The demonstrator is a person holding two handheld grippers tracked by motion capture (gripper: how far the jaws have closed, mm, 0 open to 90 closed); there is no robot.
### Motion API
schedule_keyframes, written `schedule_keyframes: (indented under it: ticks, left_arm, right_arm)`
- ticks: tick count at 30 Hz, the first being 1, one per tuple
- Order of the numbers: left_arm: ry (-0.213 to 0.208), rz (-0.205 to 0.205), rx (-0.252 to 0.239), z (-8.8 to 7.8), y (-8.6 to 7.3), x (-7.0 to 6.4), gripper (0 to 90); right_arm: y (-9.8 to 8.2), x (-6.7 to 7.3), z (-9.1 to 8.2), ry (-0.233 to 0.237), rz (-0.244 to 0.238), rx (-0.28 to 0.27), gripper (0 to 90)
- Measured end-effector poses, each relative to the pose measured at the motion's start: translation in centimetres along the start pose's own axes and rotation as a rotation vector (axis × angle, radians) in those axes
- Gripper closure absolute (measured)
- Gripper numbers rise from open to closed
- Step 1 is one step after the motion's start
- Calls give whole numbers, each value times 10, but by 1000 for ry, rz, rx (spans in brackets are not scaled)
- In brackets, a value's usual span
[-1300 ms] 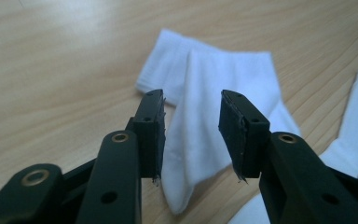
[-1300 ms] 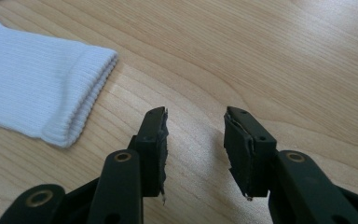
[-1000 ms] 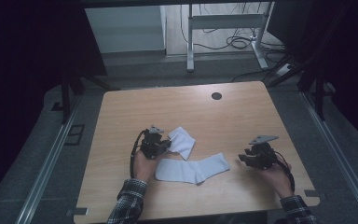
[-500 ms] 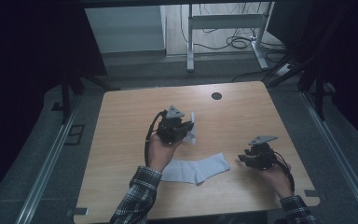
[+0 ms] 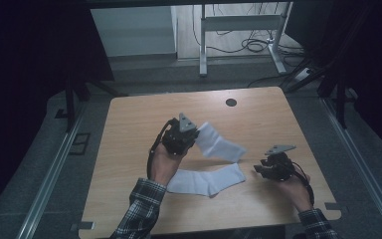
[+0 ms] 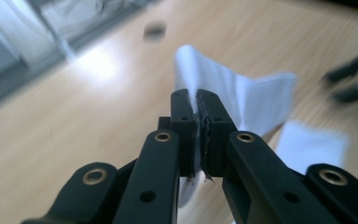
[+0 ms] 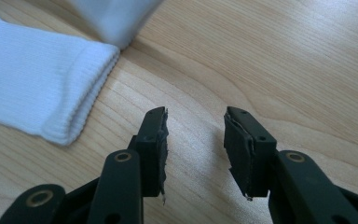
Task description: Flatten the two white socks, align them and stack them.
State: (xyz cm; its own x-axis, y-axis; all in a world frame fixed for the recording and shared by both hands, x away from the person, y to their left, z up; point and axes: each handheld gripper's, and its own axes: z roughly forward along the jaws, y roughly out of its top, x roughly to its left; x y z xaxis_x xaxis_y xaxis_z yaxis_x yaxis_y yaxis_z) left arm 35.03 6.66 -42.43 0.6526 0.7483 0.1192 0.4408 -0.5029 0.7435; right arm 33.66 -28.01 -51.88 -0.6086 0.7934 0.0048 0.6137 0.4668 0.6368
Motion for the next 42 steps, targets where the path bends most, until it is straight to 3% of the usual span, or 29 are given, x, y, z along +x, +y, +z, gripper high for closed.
schedule_keyframes:
  ticks: [1, 4, 8, 9, 14, 19, 20, 24, 27, 32, 37, 42]
  left_arm:
    - [0, 0, 0, 0, 0, 0, 859]
    - [22, -40, 99, 28, -39, 14, 858]
    - [18, -64, 127, 37, -56, 19, 830]
    - [1, -65, 140, 39, -64, 20, 752]
    - [16, -100, 83, 22, -66, 31, 599]
    - [48, -128, 60, 9, -66, 45, 565]
    - [73, -155, 61, 7, -68, 52, 563]
    - [68, -204, 68, 13, -74, 60, 541]
    - [35, -246, 92, 30, -83, 61, 530]
    - [8, -230, 111, 43, -86, 52, 519]
    - [-6, -178, 154, 57, -89, 36, 513]
    - [-8, -190, 146, 59, -91, 38, 530]
  right_arm:
    - [0, 0, 0, -3, -1, -1, 582]
    - [0, 0, 1, -3, 1, -1, 582]
    - [0, 0, 1, -2, 3, -1, 579]
    - [0, 0, 1, -2, 5, -4, 576]
    - [1, 0, 0, -4, 6, -15, 567]
    - [3, 1, -1, 0, 9, -24, 565]
    - [3, 1, 1, 4, 11, -23, 565]
    - [4, 2, 2, 6, 7, -15, 564]
    - [4, 3, 2, 7, 6, -16, 563]
    - [4, 2, 2, 5, 8, -19, 563]
    - [5, 2, 0, 6, 8, -30, 562]
    - [7, 3, 1, 14, 14, -36, 565]
